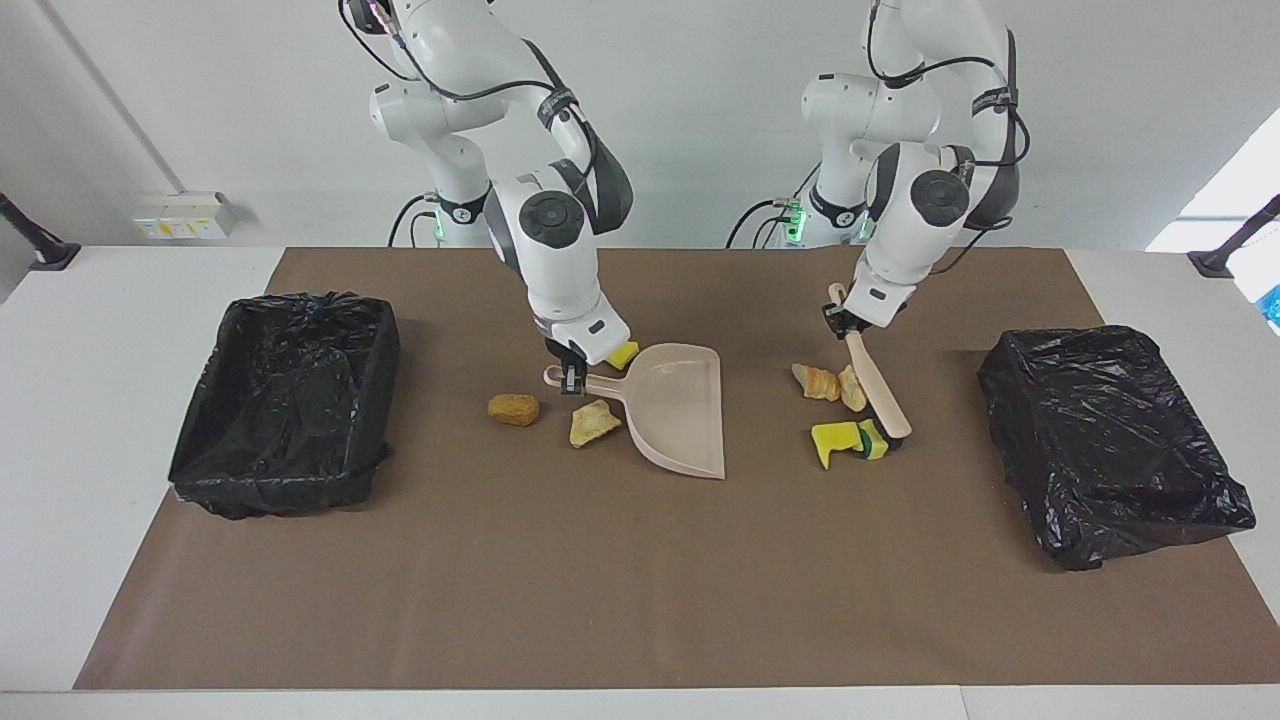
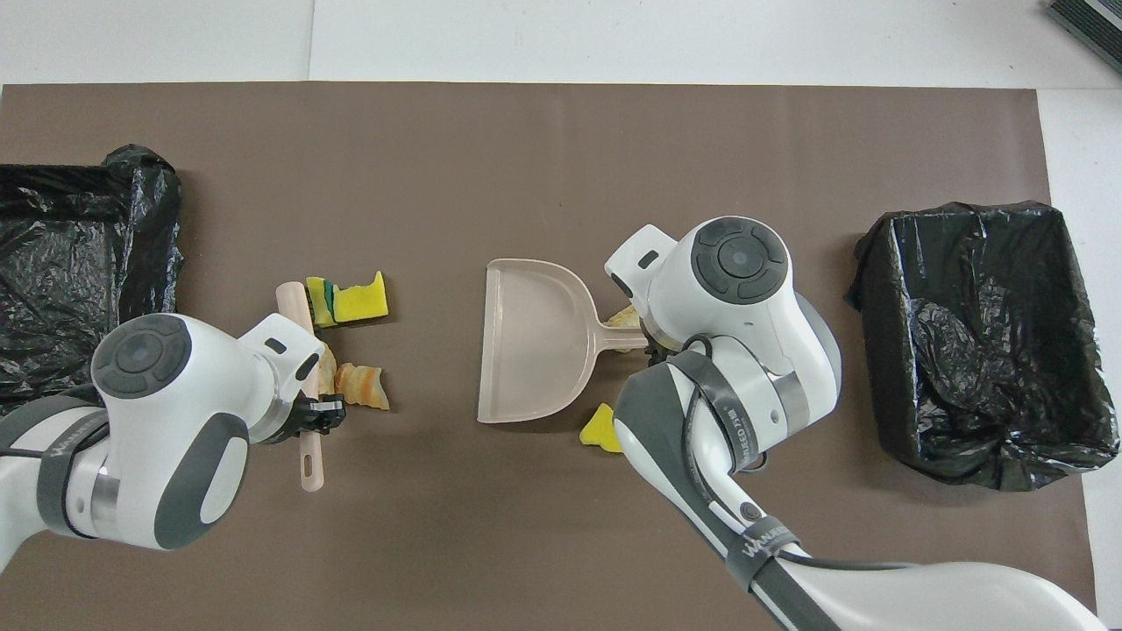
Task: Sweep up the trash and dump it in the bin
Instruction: 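Sweep the sponges and crusts into the dustpan with the left gripper's brush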
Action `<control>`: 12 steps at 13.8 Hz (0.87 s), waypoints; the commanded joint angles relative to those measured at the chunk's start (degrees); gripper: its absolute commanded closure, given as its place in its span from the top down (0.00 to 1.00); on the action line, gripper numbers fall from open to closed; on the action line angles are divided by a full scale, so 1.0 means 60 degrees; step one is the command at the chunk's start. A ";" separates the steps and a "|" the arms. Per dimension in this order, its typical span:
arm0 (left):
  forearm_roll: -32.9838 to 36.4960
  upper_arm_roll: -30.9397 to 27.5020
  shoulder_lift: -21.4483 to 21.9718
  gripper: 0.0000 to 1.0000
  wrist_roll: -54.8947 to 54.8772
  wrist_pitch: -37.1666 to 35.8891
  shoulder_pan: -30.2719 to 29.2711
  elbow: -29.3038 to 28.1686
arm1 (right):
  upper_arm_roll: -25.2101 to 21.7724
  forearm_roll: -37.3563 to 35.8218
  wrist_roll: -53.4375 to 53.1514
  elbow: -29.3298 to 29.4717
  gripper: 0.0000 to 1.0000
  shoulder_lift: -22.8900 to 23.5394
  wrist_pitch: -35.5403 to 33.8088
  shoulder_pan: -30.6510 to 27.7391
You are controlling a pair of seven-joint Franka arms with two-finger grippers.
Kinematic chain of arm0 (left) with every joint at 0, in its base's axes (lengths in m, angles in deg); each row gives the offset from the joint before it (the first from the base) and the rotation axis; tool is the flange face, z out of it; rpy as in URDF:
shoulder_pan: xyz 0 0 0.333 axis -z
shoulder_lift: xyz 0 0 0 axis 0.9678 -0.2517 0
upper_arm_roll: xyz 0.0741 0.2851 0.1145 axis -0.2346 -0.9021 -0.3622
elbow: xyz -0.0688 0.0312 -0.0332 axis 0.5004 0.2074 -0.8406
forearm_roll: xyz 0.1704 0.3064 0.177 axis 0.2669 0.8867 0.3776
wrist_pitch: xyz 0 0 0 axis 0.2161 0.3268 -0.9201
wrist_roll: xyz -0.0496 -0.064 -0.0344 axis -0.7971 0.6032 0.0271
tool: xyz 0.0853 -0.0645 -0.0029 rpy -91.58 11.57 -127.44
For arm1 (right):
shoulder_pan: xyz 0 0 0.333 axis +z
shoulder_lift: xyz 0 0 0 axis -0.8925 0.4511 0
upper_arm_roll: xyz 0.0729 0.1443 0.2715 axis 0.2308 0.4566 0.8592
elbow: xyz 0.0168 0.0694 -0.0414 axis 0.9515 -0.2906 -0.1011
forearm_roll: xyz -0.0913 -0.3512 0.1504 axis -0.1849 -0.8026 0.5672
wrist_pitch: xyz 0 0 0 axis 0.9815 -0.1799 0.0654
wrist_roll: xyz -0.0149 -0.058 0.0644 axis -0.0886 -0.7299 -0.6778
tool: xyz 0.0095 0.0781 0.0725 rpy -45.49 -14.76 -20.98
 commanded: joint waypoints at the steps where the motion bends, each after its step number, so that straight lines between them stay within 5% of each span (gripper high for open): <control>1: 0.0056 -0.0089 -0.0148 0.00 0.0013 0.0120 0.0512 -0.0026 | 0.0040 0.0244 0.0322 -0.0339 0.00 -0.0305 0.0035 0.0013; 12: -0.1627 -0.0030 -0.0104 0.00 -0.0016 0.0047 0.3280 0.0442 | 0.0040 0.0244 0.0175 -0.0471 0.00 -0.0261 0.0342 -0.0031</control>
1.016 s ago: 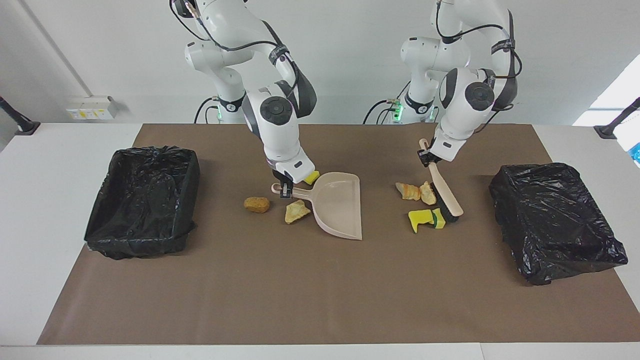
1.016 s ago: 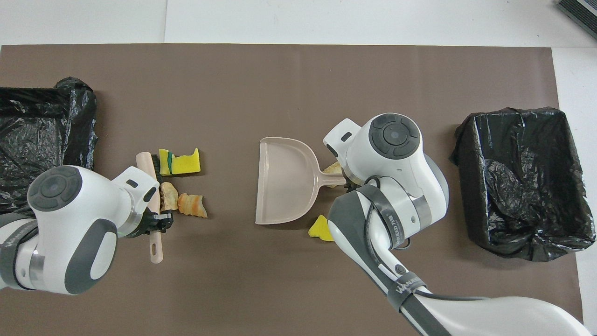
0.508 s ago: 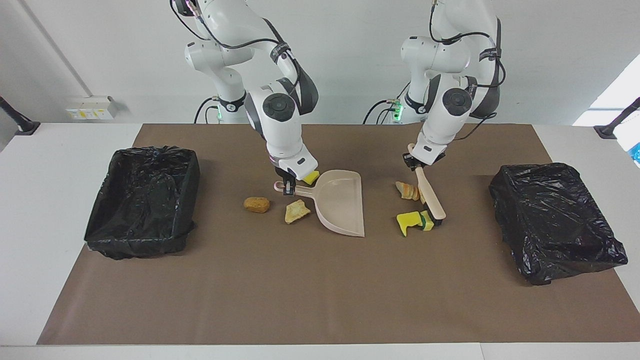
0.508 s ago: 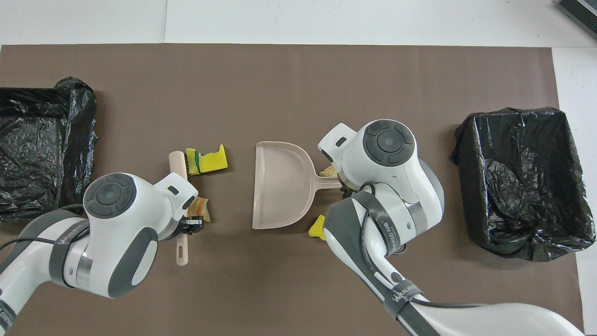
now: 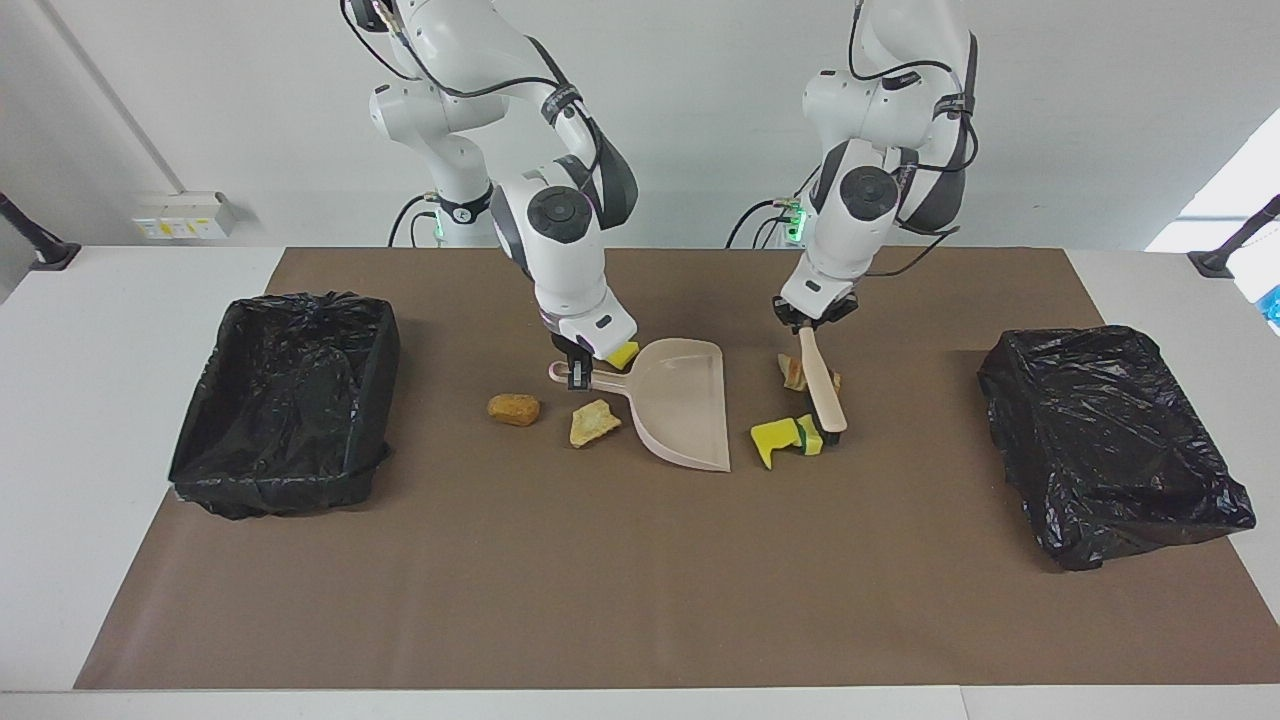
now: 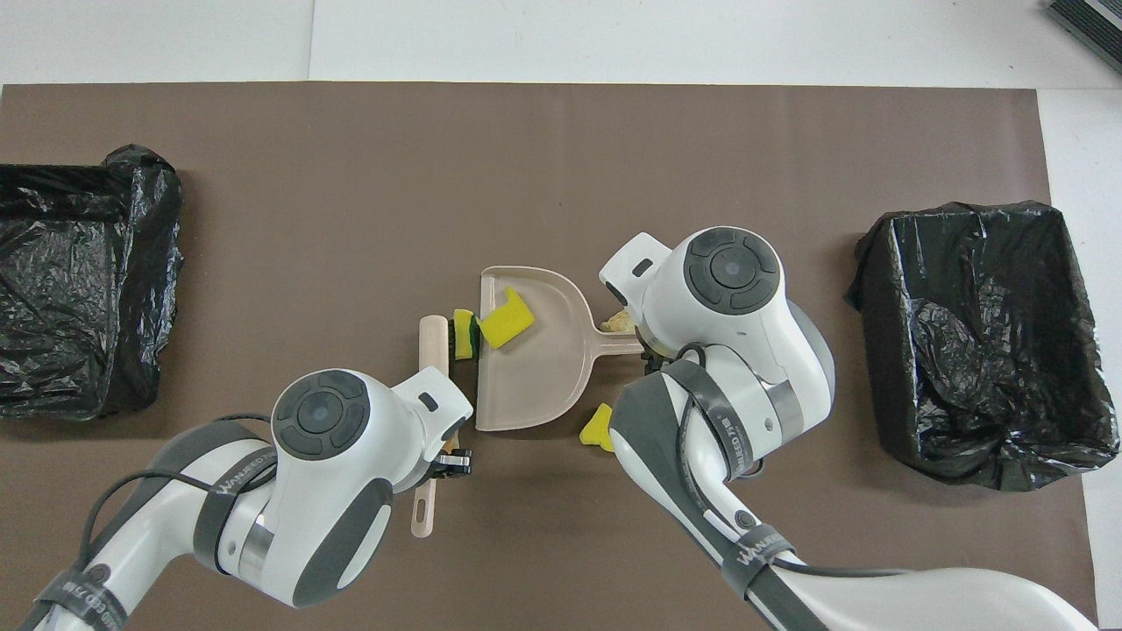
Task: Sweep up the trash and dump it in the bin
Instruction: 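Sweep the sponges and crusts into the dustpan with the left gripper's brush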
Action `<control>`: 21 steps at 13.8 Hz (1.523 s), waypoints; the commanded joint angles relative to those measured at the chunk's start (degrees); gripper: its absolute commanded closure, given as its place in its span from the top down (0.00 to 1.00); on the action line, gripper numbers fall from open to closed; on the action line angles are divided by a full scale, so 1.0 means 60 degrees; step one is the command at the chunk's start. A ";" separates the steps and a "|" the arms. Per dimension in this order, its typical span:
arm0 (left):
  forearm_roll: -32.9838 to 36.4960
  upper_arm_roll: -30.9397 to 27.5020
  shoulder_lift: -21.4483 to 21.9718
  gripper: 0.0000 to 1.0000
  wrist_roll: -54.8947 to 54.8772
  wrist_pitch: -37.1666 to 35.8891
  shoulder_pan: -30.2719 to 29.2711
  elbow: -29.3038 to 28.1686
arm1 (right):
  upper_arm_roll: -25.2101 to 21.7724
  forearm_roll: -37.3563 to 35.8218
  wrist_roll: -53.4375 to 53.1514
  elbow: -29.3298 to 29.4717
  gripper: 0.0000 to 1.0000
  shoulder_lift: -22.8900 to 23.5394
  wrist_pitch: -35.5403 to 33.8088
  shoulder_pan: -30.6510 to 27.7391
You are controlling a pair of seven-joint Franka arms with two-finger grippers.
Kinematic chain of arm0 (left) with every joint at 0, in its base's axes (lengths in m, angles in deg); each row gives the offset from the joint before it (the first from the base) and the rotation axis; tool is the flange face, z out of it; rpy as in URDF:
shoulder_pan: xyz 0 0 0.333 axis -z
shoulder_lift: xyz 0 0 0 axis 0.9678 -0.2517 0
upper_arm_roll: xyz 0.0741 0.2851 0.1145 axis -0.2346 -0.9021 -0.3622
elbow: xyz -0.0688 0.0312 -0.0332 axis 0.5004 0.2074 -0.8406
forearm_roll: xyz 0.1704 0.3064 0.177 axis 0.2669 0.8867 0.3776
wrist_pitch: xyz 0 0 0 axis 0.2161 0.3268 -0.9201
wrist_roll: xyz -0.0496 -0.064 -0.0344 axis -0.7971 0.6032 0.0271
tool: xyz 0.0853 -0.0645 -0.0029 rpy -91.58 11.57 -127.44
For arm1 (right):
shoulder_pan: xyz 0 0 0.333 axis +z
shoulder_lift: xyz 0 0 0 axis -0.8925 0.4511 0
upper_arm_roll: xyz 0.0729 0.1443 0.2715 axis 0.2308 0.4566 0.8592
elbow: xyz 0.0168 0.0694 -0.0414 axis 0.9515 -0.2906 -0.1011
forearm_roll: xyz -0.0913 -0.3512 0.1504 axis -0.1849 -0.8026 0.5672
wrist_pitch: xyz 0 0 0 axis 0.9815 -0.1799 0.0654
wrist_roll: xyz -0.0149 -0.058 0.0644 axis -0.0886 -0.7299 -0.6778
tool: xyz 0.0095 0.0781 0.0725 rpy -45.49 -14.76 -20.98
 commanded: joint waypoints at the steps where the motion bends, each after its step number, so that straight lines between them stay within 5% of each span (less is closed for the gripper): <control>1: -0.0485 -0.0120 0.0029 0.00 -0.0027 -0.0167 0.0484 0.0354 | 0.0045 0.0244 0.0161 -0.0302 0.00 -0.0201 0.0216 -0.0095; 7: -0.0867 -0.0339 0.0908 0.00 -0.0802 -0.2568 -0.1125 0.1498 | 0.0045 0.0244 -0.0162 -0.0302 0.00 -0.0215 0.0216 -0.0051; 12: -0.0897 -0.0398 0.1902 0.00 0.0365 -0.3318 -0.1523 0.0170 | 0.0045 0.0229 -0.0147 -0.0389 0.00 -0.0259 0.0216 -0.0051; 17: -0.0897 -0.0281 0.2037 0.00 0.3073 -0.1714 -0.0323 -0.1400 | 0.0045 0.0229 -0.0104 -0.0990 0.00 -0.0274 0.0919 0.0081; 21: -0.1468 -0.0266 0.1657 0.00 0.3649 -0.0261 0.0366 -0.1373 | 0.0031 0.0171 -0.0088 -0.0990 0.00 -0.0274 0.0890 0.0081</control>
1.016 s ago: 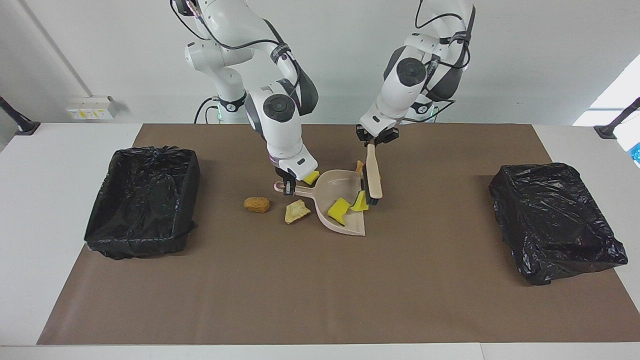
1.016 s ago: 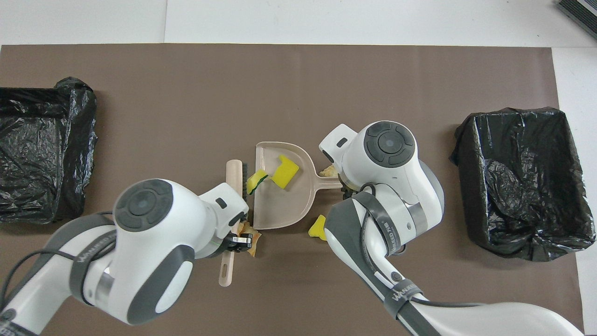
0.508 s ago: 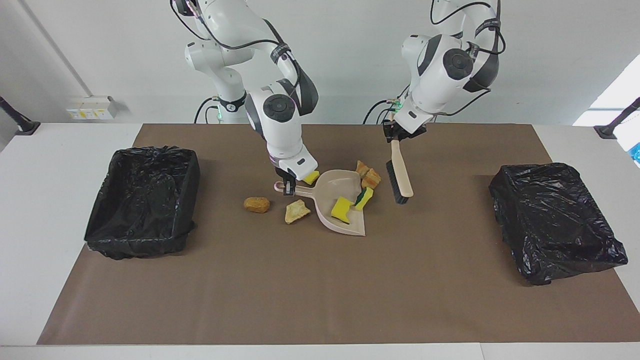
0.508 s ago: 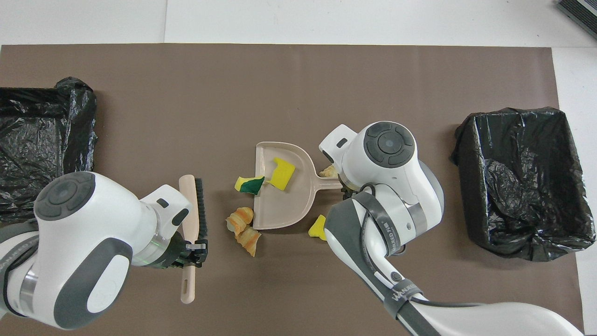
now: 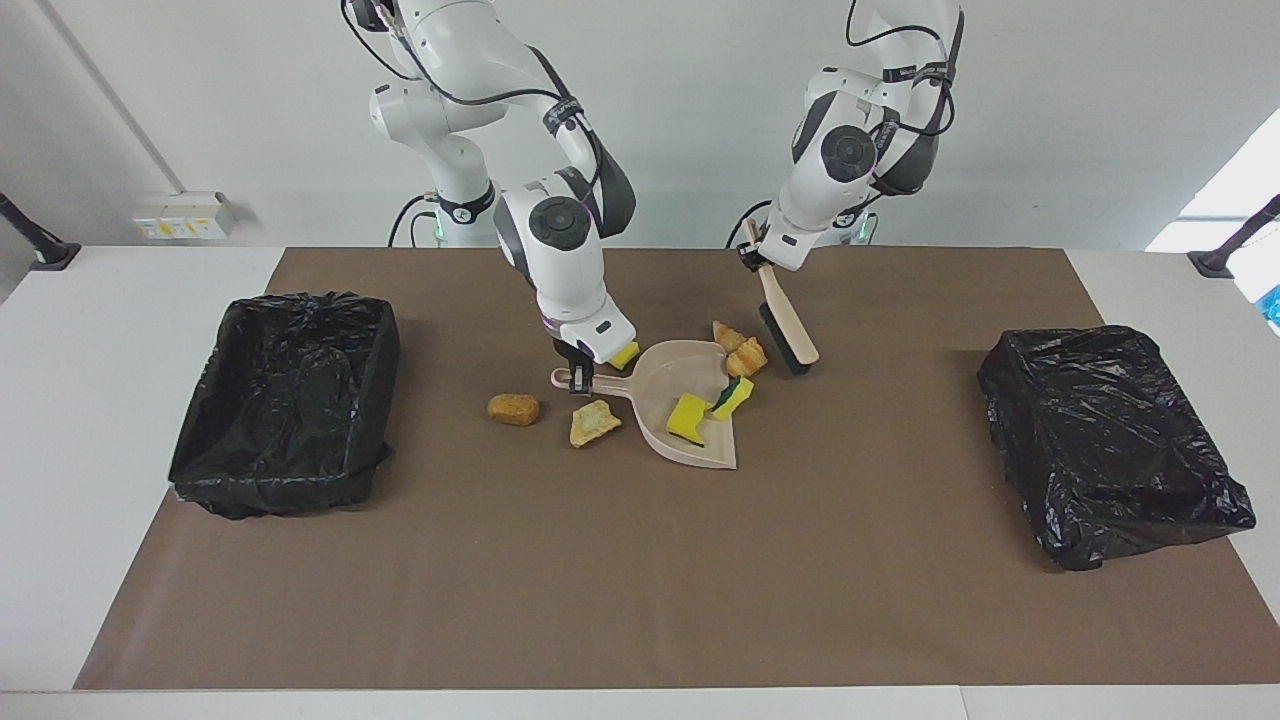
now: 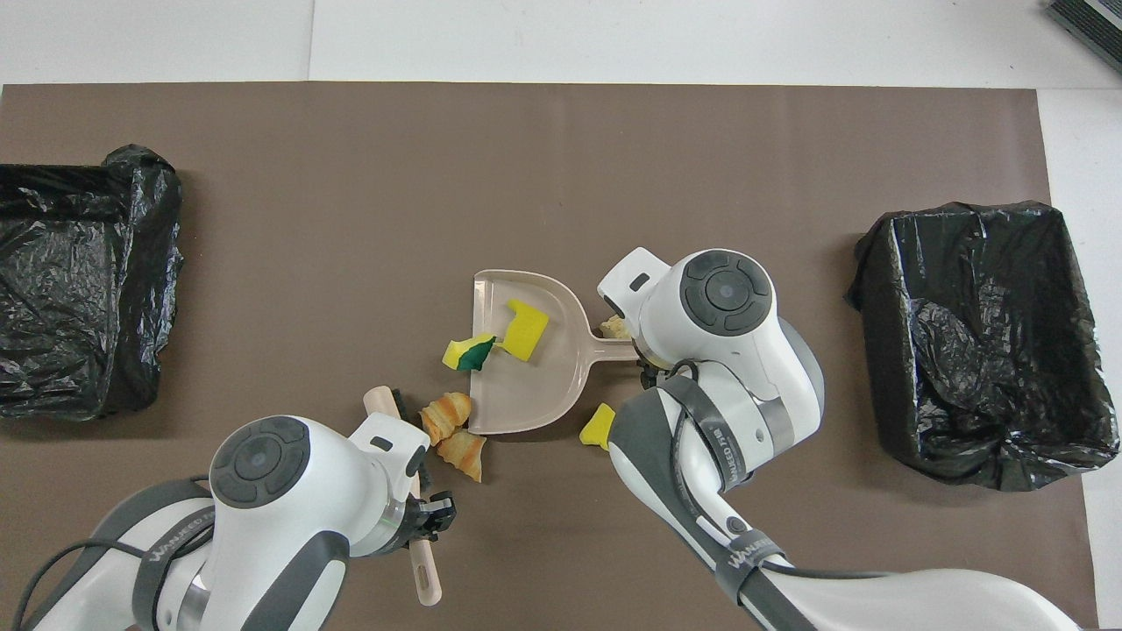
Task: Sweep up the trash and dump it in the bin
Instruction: 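Sweep the sponges and crusts into the dustpan with the left gripper's brush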
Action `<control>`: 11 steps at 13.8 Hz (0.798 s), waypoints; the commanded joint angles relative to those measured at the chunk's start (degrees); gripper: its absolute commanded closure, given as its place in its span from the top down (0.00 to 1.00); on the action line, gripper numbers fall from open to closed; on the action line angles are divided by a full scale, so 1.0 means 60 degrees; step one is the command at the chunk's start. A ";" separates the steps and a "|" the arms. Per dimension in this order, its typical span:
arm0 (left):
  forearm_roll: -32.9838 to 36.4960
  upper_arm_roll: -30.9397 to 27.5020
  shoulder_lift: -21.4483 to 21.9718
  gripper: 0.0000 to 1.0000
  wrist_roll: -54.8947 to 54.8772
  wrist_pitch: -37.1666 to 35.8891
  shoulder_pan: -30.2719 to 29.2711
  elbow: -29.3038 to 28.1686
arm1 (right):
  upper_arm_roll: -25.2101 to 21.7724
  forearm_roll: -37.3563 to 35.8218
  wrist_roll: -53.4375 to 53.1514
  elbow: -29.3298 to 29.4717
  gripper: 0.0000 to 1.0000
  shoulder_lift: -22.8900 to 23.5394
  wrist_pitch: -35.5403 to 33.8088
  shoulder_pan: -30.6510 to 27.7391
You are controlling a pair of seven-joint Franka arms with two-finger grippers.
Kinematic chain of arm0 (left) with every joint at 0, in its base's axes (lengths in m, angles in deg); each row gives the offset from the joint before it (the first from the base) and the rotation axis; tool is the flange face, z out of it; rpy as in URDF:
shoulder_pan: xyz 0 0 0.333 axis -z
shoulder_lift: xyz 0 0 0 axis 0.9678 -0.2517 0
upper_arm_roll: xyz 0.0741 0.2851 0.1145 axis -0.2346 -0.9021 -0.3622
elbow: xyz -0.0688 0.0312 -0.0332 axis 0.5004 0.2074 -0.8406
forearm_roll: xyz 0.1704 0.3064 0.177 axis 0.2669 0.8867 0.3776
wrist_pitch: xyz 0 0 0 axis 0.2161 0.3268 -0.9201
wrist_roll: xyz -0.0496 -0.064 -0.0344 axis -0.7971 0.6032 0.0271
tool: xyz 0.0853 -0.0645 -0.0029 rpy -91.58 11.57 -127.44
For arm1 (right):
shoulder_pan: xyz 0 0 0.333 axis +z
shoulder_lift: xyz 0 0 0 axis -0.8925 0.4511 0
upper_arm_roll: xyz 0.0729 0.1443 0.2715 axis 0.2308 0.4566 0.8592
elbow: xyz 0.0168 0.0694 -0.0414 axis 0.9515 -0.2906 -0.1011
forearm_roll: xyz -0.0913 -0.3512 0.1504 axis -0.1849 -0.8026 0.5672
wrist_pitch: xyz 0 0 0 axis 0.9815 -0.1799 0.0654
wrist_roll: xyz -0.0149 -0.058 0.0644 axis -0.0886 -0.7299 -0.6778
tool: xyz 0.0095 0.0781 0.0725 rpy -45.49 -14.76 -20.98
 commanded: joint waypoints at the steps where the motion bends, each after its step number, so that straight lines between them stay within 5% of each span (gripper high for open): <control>1: -0.0308 -0.0113 -0.0088 0.00 0.0406 0.0930 0.0573 -0.0033 | 0.0022 0.0083 -0.0012 -0.0335 0.00 -0.0214 0.0112 -0.0056; 8: -0.0924 -0.0113 -0.1229 0.00 0.0393 0.1740 0.1162 0.1371 | -0.0008 -0.0049 0.0148 -0.0174 0.00 -0.0097 0.0024 -0.0377; 11: -0.0924 -0.0243 -0.0707 0.00 0.0335 0.1026 0.1002 0.1651 | -0.0008 -0.0064 0.0164 -0.0116 0.00 -0.0053 -0.0005 -0.0437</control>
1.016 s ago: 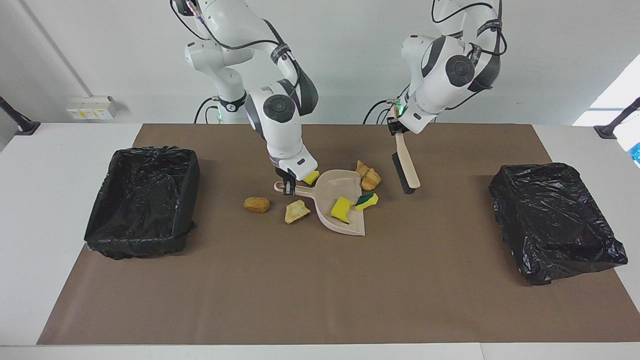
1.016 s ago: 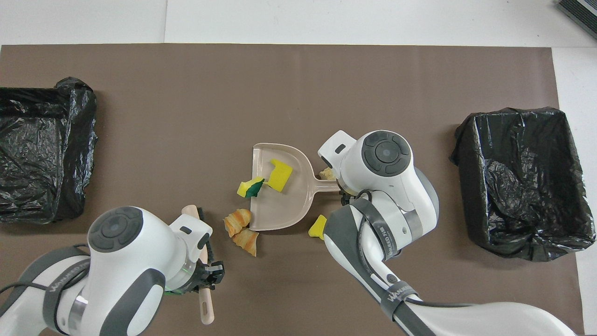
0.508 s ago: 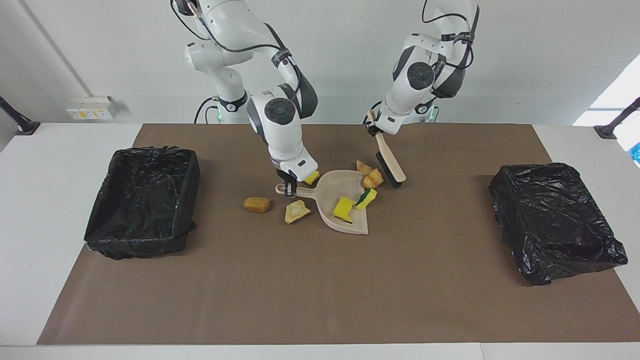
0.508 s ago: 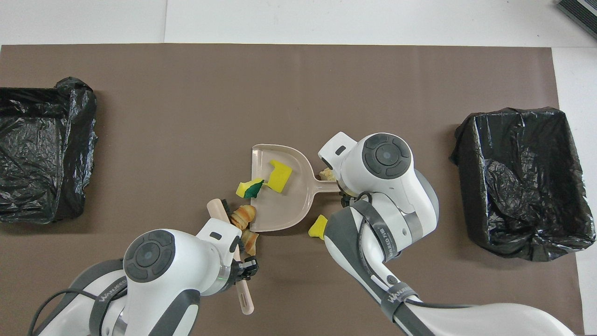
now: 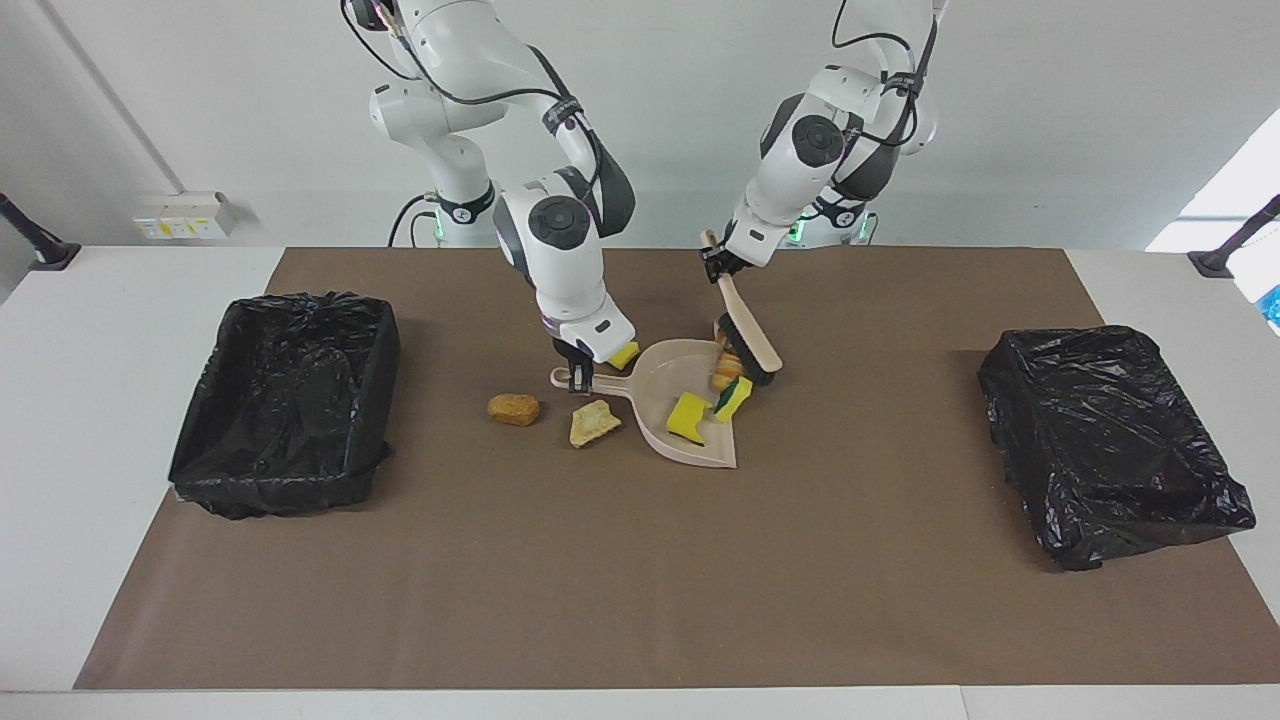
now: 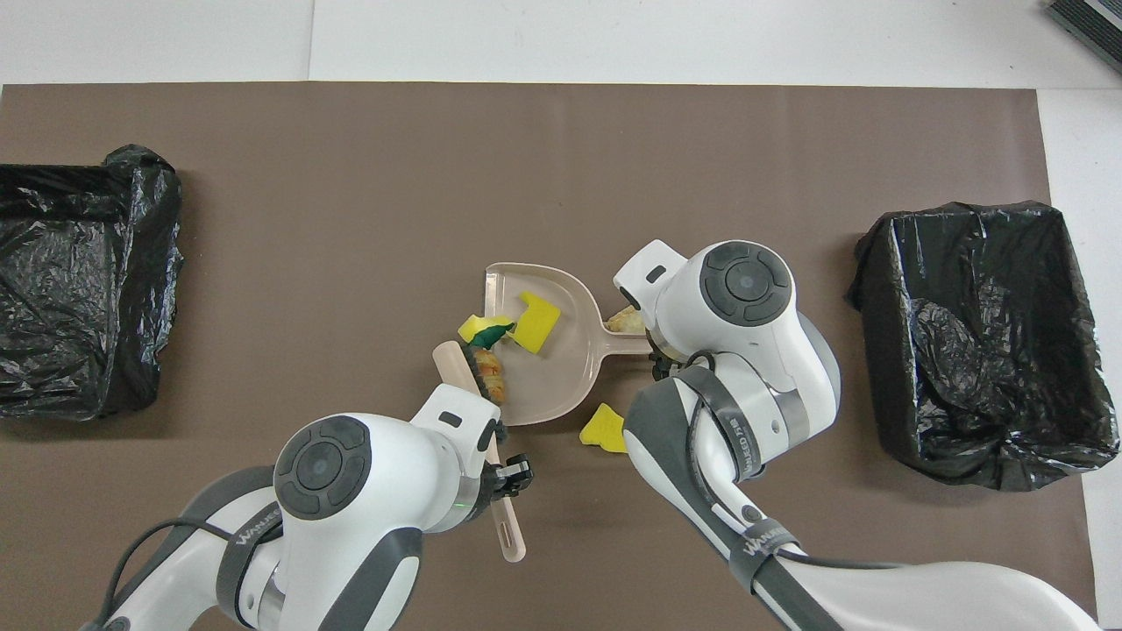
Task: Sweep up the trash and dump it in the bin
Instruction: 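Sweep the sponges and crusts into the dustpan with the left gripper's brush, then sweep the remaining crusts into the dustpan with the brush again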
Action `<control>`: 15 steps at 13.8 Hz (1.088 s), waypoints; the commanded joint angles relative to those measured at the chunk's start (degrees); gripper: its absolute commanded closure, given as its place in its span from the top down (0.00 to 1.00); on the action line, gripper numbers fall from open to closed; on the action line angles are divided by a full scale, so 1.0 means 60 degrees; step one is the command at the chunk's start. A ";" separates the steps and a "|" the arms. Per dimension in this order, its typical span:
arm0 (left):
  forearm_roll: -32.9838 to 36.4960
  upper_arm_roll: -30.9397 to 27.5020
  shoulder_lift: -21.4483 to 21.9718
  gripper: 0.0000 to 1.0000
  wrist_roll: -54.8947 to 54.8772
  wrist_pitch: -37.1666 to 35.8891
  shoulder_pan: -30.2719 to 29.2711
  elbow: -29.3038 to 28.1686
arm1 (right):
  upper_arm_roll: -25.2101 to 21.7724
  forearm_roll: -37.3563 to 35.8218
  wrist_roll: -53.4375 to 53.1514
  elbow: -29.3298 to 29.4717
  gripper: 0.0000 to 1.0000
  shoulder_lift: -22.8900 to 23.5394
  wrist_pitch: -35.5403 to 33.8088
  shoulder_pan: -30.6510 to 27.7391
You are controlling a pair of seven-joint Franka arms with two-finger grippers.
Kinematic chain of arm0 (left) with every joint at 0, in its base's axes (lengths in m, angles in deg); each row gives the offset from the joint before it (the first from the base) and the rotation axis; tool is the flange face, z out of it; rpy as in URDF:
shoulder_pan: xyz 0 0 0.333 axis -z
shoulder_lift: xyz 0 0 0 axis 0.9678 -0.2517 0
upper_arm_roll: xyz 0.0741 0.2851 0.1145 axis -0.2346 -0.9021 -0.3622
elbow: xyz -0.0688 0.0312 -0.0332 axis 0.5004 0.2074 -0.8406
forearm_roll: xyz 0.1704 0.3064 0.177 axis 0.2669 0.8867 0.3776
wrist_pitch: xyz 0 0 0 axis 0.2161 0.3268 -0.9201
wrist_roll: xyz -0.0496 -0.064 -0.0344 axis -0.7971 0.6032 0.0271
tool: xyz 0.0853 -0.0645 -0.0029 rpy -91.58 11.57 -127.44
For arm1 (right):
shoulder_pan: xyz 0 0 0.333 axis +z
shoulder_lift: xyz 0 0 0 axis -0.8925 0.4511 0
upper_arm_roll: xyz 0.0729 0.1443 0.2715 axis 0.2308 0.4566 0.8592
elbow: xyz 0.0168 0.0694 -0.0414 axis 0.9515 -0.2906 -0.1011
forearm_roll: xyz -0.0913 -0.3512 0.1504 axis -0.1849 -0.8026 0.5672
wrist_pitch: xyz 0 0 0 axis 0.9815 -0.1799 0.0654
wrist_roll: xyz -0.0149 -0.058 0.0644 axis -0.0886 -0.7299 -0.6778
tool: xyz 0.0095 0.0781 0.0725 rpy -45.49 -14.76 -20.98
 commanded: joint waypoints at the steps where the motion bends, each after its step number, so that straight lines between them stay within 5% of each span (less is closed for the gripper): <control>1: -0.0105 -0.0245 0.0491 0.00 0.0096 -0.1560 -0.0319 0.0513 | 0.0040 -0.0053 0.0130 -0.0100 0.00 -0.0049 -0.0019 -0.0141; 3: -0.0105 -0.0230 0.0754 0.00 0.0475 -0.2883 -0.0732 0.0429 | 0.0026 -0.0547 0.0116 0.0089 0.00 -0.0137 -0.0324 -0.0068; 6: -0.0105 -0.0158 0.1282 0.00 0.1702 -0.3063 -0.0660 -0.0463 | 0.0055 -0.0844 0.0261 -0.0084 0.00 -0.0488 -0.0488 -0.0097; 12: -0.0090 -0.0025 0.0933 0.00 0.3596 -0.1486 0.0364 -0.1490 | 0.0070 -0.0859 0.0643 -0.1255 0.00 -0.1132 0.0184 0.0035; 15: -0.0090 -0.0040 0.0655 0.00 0.3030 -0.0750 0.0498 -0.1493 | 0.0070 -0.0859 0.1155 -0.1404 0.00 -0.1192 0.0303 0.0006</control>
